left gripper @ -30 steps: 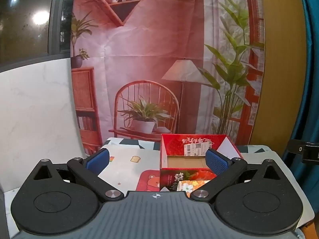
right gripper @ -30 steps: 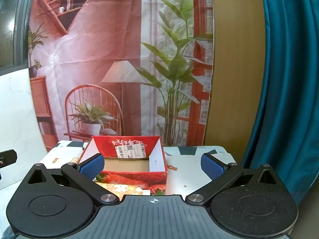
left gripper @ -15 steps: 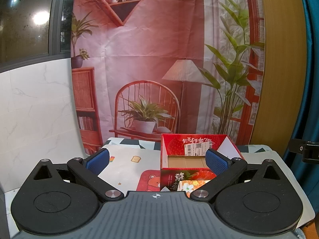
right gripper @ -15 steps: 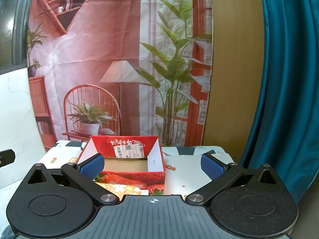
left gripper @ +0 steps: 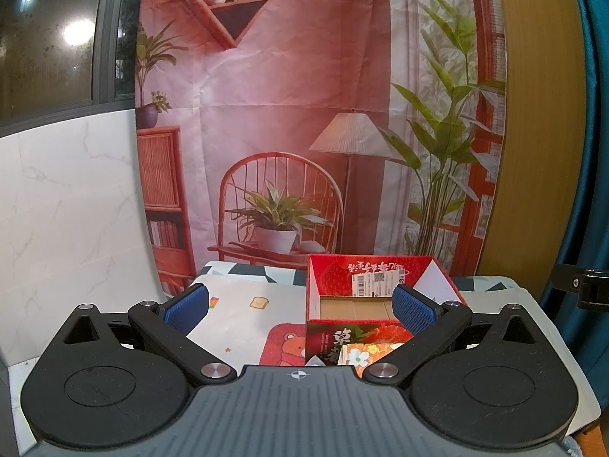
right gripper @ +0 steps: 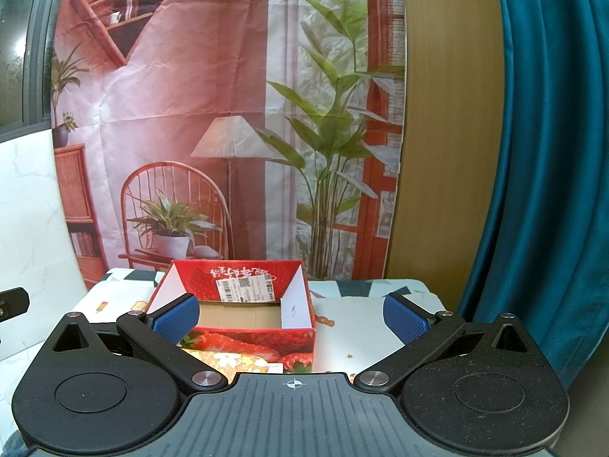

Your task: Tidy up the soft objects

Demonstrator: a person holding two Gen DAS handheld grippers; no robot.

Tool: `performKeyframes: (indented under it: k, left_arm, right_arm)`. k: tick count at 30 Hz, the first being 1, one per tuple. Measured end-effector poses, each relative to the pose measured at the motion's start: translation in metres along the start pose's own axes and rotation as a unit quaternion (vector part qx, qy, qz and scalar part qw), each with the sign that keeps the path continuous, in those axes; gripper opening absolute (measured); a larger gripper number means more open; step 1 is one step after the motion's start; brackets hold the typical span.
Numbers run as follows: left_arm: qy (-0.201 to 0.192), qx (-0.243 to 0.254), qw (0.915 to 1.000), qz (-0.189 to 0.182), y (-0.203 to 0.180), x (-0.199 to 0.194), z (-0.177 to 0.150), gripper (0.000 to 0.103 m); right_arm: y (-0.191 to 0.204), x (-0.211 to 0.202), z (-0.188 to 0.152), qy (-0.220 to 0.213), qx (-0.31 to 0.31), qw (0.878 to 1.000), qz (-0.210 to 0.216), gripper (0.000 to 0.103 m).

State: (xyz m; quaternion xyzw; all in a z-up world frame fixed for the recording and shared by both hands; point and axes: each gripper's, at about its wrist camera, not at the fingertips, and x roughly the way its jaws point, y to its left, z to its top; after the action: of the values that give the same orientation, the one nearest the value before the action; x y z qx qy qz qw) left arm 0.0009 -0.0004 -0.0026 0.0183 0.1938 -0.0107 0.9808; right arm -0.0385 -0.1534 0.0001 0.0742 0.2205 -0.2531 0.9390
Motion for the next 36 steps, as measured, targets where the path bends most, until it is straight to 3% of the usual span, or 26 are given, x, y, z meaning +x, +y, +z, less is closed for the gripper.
performKeyframes:
  k: [36]
  left_arm:
    - [0.001, -0.002, 1.0, -0.001, -0.0001, 0.0024, -0.002, 0.103]
  right_arm:
    - [0.0028, -0.0034, 0.003, 0.001, -0.001, 1.0, -0.002, 0.103]
